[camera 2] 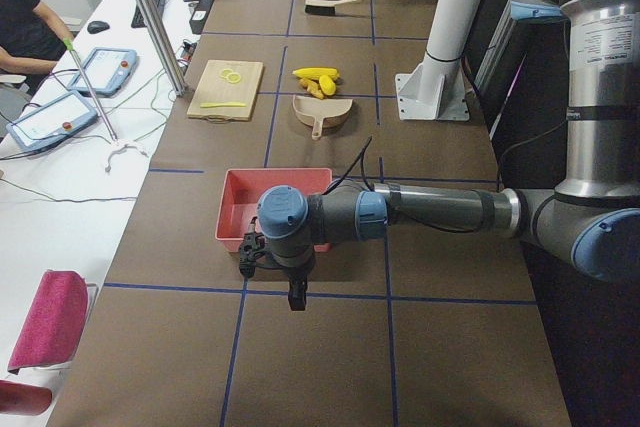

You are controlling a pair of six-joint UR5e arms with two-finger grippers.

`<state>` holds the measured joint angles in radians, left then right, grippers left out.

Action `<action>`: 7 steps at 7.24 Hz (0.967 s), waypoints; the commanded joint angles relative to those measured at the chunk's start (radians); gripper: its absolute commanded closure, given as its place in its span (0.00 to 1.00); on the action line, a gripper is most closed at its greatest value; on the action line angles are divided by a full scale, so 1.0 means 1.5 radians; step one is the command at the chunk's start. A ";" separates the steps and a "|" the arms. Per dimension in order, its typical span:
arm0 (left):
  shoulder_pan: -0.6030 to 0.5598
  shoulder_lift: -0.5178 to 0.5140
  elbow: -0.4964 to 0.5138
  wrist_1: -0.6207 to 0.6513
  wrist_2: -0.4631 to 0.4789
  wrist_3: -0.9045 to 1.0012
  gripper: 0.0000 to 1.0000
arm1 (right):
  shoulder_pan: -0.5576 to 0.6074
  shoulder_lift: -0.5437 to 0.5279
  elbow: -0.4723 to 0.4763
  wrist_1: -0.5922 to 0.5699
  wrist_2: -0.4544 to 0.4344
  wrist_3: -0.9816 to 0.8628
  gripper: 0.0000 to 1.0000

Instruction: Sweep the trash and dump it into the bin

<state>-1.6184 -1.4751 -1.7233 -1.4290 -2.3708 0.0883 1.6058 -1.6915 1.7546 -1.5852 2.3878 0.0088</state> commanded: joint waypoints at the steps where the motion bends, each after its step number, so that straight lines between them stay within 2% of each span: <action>1: 0.000 0.001 0.000 -0.032 0.002 -0.003 0.00 | 0.000 0.001 0.005 0.000 0.002 0.001 0.00; 4: 0.019 -0.069 -0.037 -0.033 -0.003 0.004 0.00 | -0.021 0.010 0.048 -0.007 0.009 0.002 0.00; 6: 0.055 -0.079 -0.116 -0.033 0.001 -0.004 0.00 | -0.028 0.003 0.065 0.000 0.028 0.098 0.00; 7: 0.088 -0.115 -0.160 -0.024 0.001 -0.017 0.00 | -0.040 0.005 0.071 0.001 0.027 0.113 0.00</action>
<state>-1.5375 -1.6002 -1.8873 -1.4756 -2.3715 0.0814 1.5612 -1.6847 1.8470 -1.5858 2.4213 0.1230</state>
